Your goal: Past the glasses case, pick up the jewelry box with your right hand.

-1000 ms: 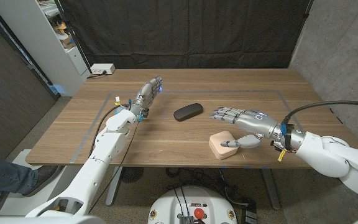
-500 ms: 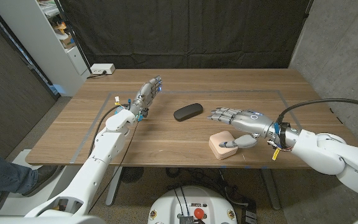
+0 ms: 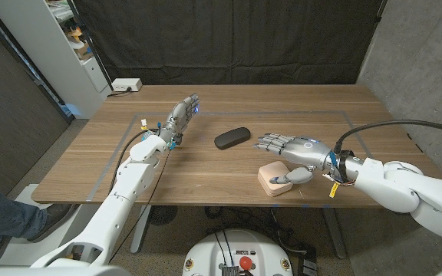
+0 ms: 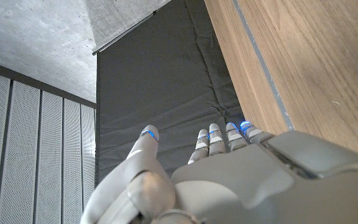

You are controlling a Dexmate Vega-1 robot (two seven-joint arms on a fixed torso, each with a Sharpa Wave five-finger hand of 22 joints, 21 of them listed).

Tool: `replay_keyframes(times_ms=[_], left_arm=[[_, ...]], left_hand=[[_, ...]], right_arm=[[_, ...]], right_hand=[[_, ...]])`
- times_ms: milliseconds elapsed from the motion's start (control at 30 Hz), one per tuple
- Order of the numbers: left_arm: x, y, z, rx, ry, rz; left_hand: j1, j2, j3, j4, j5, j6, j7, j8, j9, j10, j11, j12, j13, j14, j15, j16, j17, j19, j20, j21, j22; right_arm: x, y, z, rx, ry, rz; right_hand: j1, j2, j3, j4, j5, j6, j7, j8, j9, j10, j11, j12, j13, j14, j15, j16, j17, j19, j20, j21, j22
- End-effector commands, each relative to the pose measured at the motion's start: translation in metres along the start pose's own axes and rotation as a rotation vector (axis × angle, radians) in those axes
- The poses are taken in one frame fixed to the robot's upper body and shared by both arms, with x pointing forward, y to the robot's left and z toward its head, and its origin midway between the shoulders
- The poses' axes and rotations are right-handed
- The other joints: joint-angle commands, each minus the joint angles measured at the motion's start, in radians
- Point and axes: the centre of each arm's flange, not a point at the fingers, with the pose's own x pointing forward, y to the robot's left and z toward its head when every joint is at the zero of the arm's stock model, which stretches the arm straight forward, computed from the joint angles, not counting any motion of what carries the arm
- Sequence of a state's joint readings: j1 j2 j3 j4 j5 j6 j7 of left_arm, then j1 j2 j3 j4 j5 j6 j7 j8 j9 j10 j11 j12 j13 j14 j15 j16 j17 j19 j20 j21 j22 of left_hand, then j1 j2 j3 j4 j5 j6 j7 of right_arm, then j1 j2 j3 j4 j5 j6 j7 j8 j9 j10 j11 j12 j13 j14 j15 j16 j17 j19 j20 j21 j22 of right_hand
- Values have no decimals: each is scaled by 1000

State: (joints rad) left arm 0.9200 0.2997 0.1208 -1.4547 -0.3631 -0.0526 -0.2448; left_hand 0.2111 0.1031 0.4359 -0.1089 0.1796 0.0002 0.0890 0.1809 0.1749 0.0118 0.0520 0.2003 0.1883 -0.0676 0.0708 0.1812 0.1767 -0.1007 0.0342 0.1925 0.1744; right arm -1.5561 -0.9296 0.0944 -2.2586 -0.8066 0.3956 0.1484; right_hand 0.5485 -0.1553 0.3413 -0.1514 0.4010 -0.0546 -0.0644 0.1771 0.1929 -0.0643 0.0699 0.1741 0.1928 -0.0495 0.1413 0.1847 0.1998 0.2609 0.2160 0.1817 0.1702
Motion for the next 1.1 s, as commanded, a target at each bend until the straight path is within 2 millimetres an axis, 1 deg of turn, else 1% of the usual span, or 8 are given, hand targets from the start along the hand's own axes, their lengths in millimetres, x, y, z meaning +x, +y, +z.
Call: replay_keyframes(times_ms=[33,167,333,700,800,1100], left_arm=[[-1,1,-2,0,8,3],[0,2,-1,3,9,2],[3,2,1,7,12,-1],[7,1,1,6,18,-6],[9,-1,1,5,19,-6],[11,-2,-1,7,28,-4]], left_hand=[[7,11,10,-2,-1,1,-1,5,3,-3,-3,9,5,-1,6,5,3,2,8,4,4],[8,11,11,-3,-1,1,0,5,3,-3,-2,9,5,-1,6,5,3,2,8,4,4],[9,12,11,-3,-1,2,0,5,3,-3,-3,9,5,-1,6,5,3,1,9,4,4],[11,12,13,-4,-1,2,-2,5,3,-3,-3,9,5,-1,6,5,3,1,9,4,4],[12,13,13,-5,-1,2,-2,5,3,-4,-2,9,5,-1,6,5,3,1,10,4,4],[13,13,14,-5,-2,0,-1,5,3,-5,-2,8,5,0,6,5,3,0,11,4,4]], right_arm=[[5,4,1,-47,24,62],[7,4,3,-69,23,62],[8,7,4,-88,26,70],[13,14,0,-97,20,115],[15,15,-2,-100,18,139],[15,20,-7,-120,15,168]], right_hand=[[5,-14,-14,0,14,-39,2,-4,3,-42,-1,-2,5,-28,14,-3,2,-13,3,-2,2],[9,-18,-27,0,22,-76,5,-5,3,-74,1,0,5,-52,17,-3,2,-23,3,-2,2],[11,-20,-36,0,28,-90,8,-2,4,-96,2,0,6,-72,15,-4,2,-33,3,-3,2],[13,-21,-44,0,32,-90,7,4,4,-102,3,4,6,-82,20,-3,2,-40,4,-3,2],[13,-21,-49,0,35,-78,-1,11,3,-104,4,7,6,-84,24,0,2,-42,4,-2,3],[15,-20,-55,1,38,-74,-7,13,3,-110,5,8,6,-84,27,3,2,-43,3,-1,4]])
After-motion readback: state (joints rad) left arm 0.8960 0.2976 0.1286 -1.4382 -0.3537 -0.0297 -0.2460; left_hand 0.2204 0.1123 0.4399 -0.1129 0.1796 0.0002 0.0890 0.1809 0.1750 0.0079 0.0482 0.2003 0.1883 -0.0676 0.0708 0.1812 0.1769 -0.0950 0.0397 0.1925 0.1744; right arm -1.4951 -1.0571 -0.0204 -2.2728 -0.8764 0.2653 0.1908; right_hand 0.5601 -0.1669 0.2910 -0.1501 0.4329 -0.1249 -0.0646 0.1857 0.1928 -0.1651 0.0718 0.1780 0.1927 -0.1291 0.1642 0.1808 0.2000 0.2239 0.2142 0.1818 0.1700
